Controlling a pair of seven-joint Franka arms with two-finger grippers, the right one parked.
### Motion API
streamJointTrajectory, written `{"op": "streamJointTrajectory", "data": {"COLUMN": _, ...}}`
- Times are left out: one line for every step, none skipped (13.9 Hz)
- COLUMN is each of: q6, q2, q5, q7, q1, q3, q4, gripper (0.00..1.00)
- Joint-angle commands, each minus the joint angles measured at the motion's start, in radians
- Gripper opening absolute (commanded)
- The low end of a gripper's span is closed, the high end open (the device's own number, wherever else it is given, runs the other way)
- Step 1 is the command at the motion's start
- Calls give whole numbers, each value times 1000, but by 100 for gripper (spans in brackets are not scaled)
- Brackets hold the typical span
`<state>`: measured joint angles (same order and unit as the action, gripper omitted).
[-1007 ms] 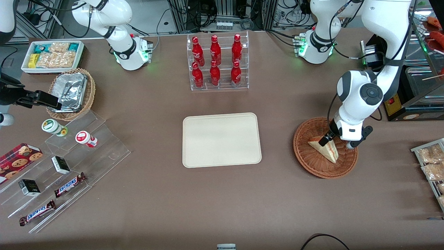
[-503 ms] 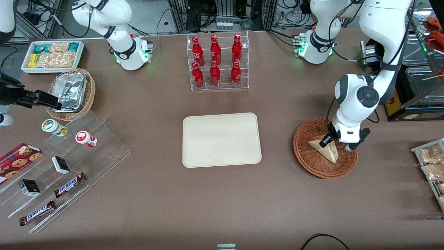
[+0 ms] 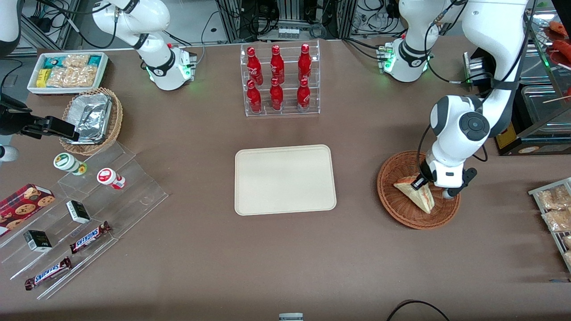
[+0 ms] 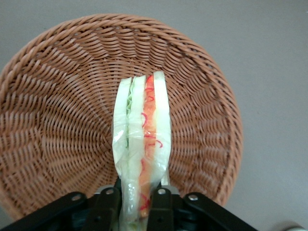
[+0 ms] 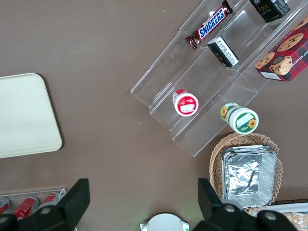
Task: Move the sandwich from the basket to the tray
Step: 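Lift the sandwich and carry it with the left gripper over the tray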
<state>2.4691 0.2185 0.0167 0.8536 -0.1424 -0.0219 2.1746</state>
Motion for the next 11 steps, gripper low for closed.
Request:
{"op": "streamJointTrajectory", "data": {"q6": -187, "q2": -31, "q5": 54, "q7": 7, "q1": -31, "q3": -3, "q4": -106, "gripper": 0}}
{"op": "streamJointTrajectory", "data": {"q6": -264, "q2": -28, "q5": 69, "q7": 8, "q1": -61, "q3": -6, "q4": -155, "gripper": 0}}
{"op": "streamJointTrajectory", "data": {"q6": -333, "q2": -22, "q5": 72, "q7": 5, "q1": -93, "q3": -6, "q4": -201, "gripper": 0}}
{"op": "streamJointTrajectory", "data": {"q6": -379, "q2": -19, "q5": 72, "q7": 5, "q1": -123, "q3": -7, "q4": -240, "gripper": 0}}
{"op": "streamJointTrajectory", "data": {"q6": -400, "q2": -19, "q5": 72, "q7": 5, "q1": -153, "q3": -7, "q4": -258, "gripper": 0}}
{"op": "streamJointTrajectory", "data": {"q6": -403, "q2": -21, "q5": 74, "q7": 4, "q1": -184, "q3": -7, "q4": -262, "gripper": 0}}
{"op": "streamJointTrajectory", "data": {"q6": -398, "q2": -19, "q5": 74, "q7": 4, "q1": -218, "q3": -7, "q4": -271, "gripper": 0}}
{"op": "streamJointTrajectory", "data": {"q6": -401, "q2": -8, "q5": 77, "q7": 4, "q1": -251, "q3": -7, "q4": -294, "gripper": 0}}
{"op": "streamJointTrajectory", "data": {"q6": -403, "q2": 1, "q5": 75, "q7": 5, "q1": -281, "q3": -7, "q4": -312, "gripper": 0}}
{"op": "streamJointTrajectory", "data": {"q6": -403, "q2": 13, "q5": 75, "q7": 7, "q1": -311, "q3": -9, "q4": -323, "gripper": 0}}
{"op": "streamJointTrajectory", "data": {"q6": -401, "q2": 30, "q5": 75, "q7": 13, "q1": -350, "q3": -7, "q4": -337, "gripper": 0}}
